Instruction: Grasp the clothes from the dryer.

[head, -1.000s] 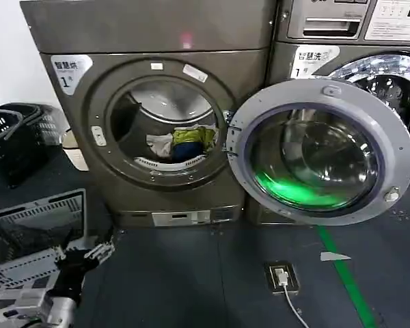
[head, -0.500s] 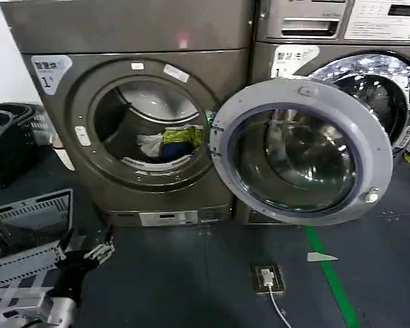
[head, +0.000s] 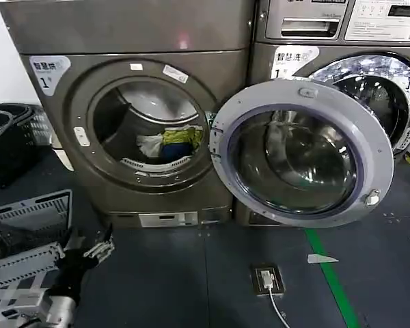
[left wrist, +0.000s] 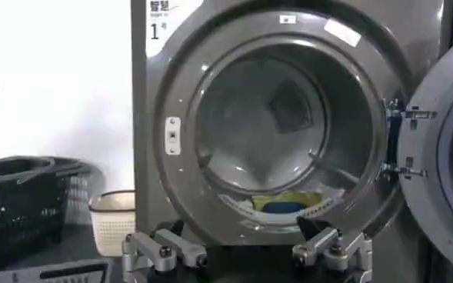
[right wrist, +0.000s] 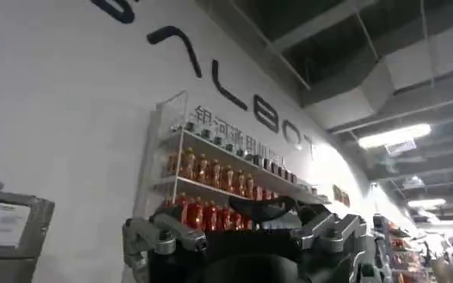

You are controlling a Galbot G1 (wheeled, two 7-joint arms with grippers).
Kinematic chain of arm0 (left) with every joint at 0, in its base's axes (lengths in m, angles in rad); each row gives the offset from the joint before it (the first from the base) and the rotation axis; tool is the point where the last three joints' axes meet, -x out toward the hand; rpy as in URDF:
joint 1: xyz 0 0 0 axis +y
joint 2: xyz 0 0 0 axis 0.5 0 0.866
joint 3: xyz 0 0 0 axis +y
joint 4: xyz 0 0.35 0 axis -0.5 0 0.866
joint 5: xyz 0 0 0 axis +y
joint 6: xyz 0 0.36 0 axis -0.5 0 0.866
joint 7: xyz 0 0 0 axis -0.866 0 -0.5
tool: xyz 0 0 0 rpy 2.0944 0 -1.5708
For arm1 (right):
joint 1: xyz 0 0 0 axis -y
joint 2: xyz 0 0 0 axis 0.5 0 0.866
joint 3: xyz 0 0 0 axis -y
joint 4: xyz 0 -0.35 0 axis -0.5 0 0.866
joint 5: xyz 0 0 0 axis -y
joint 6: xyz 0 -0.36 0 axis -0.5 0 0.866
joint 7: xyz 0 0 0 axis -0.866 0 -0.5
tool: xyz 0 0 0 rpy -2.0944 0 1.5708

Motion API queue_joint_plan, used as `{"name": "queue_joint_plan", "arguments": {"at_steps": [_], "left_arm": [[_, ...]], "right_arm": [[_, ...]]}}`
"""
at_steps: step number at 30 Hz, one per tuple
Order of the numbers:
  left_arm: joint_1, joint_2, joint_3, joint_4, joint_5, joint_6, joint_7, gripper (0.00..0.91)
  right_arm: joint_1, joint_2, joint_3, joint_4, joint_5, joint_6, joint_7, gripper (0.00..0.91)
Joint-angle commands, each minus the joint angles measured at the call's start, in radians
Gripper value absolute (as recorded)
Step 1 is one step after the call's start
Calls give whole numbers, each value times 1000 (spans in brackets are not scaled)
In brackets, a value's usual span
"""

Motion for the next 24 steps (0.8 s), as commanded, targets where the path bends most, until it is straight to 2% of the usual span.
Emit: {"name": "queue_joint_plan", "arguments": {"at_steps": [1, 24], "left_arm": [[-5, 6, 0, 1, -3, 1, 0, 907], [-7, 7, -4, -5, -8, 2, 0, 907]], "right_arm": [[-7, 1, 4, 5, 2, 38, -8, 907], [-17, 27, -14, 50, 2, 69, -32, 907]]}}
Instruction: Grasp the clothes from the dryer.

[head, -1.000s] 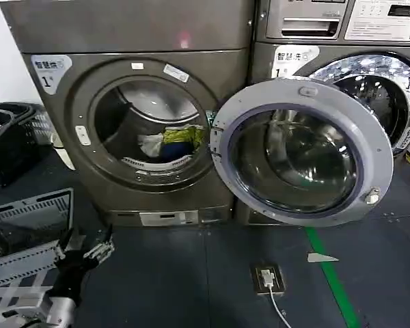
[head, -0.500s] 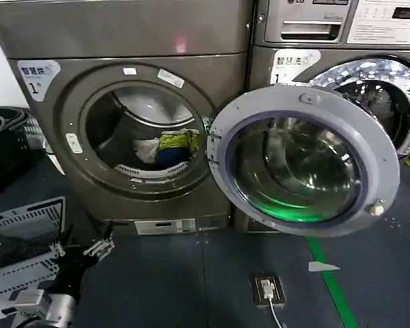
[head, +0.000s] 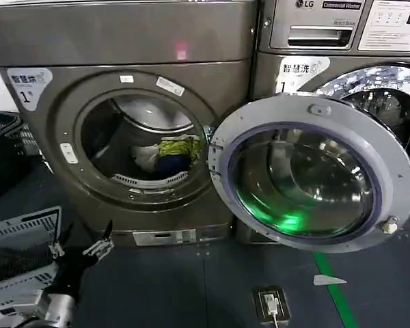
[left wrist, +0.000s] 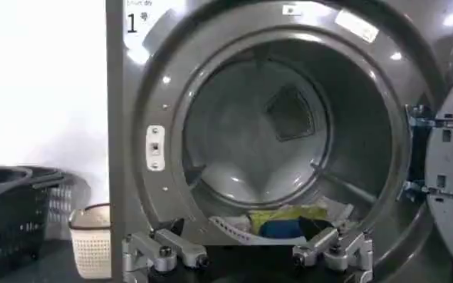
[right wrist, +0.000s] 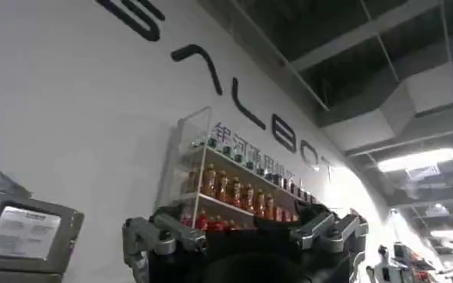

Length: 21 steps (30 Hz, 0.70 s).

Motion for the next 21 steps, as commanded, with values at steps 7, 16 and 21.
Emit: {"name": "queue_joint_plan", "arguments": {"at_steps": [7, 16, 21], "left_arm": [[-1, 6, -4, 3, -1, 2, 0, 907], [2, 1, -6, 2, 0, 1, 0, 907], [0, 0, -6, 3, 0, 2, 0, 907]], "right_arm": [[5, 7, -8, 7, 0, 9, -5, 907], [9, 9, -19, 14, 2, 11, -9, 907], [9, 13, -19, 16, 4, 10, -7, 907]]}}
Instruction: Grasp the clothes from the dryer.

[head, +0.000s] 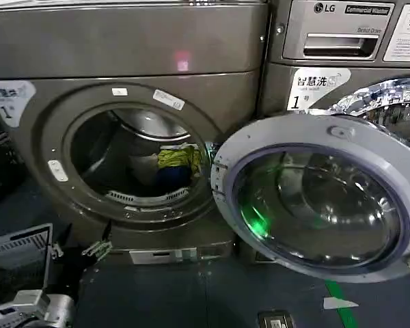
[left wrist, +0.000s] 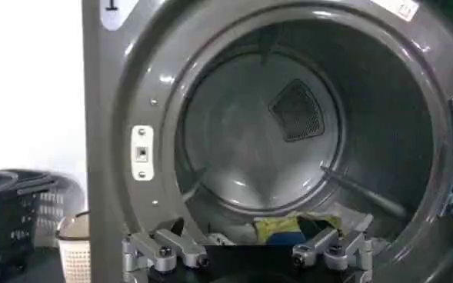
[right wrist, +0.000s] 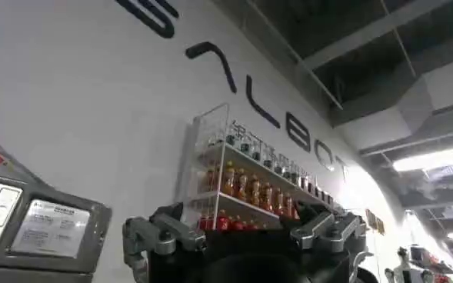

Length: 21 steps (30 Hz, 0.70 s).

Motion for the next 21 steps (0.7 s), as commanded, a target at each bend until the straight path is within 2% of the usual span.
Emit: {"name": "queue_joint_plan", "arguments": {"at_steps": [1, 4, 8, 13, 15, 21], "left_arm": [[-1, 0, 0, 0, -1, 0, 0, 907], [-3, 1, 0, 1, -1, -1, 0, 907], [-12, 7, 0, 4, -5, -4, 1, 907], [-45, 24, 0, 26, -25, -13, 5, 907], [-69, 39, 5, 45, -31, -21, 5, 907], [-237, 104, 51, 154, -85, -30, 3, 907]], "right_arm": [[0, 2, -1, 2, 2, 0, 1, 907], [-2, 4, 0, 8, 1, -3, 6, 907], [-12, 0, 19, 25, 0, -64, 9, 907], [-11, -15, 29, 37, -17, -77, 9, 907], [-16, -25, 37, 55, -14, -110, 41, 907], [-34, -40, 67, 47, -14, -95, 41, 907]]}}
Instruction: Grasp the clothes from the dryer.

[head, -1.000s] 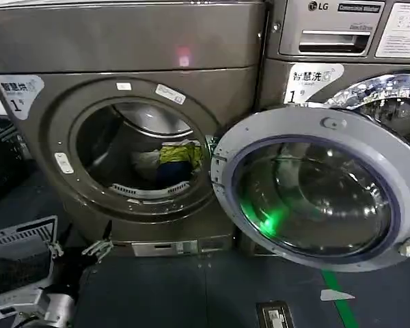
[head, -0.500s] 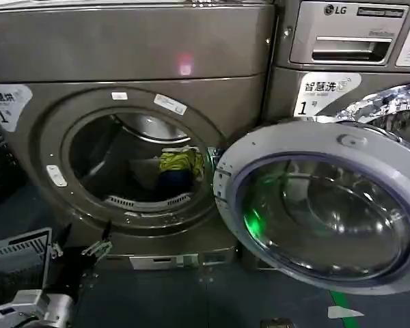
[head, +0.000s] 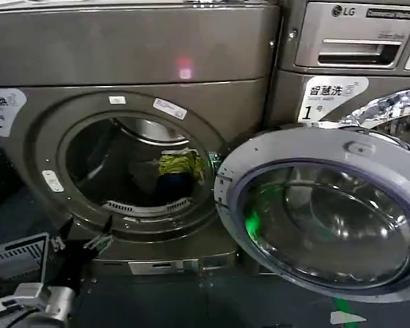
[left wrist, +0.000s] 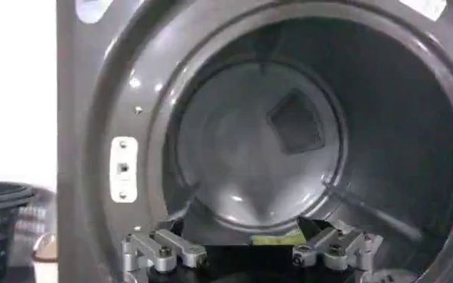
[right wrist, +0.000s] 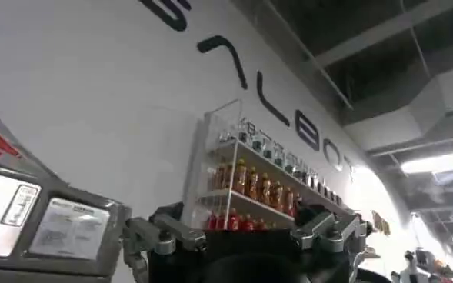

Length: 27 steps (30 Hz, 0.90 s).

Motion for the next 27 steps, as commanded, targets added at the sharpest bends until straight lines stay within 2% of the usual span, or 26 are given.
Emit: {"name": "queue_joint_plan", "arguments": {"at_steps": [1, 6, 14, 18, 27], "left_arm": [[-193, 74, 47, 129, -48, -7, -1, 907], [-359, 124, 121, 295, -56, -27, -3, 907], [-643, 138, 229, 597, -50, -65, -21, 907], [-799, 125, 280, 762, -46, -88, -30, 907], [-1010, 85, 337, 1047, -23, -148, -30, 907]], "right_arm": [[-14, -11, 28, 8, -3, -25, 15, 907], [-26, -3, 48, 16, 6, -28, 11, 907], [-45, 21, 65, 34, 7, -25, -1, 907], [-53, 22, 78, 34, 7, -26, -5, 907], [-53, 26, 82, 38, 10, -23, -9, 907]]}}
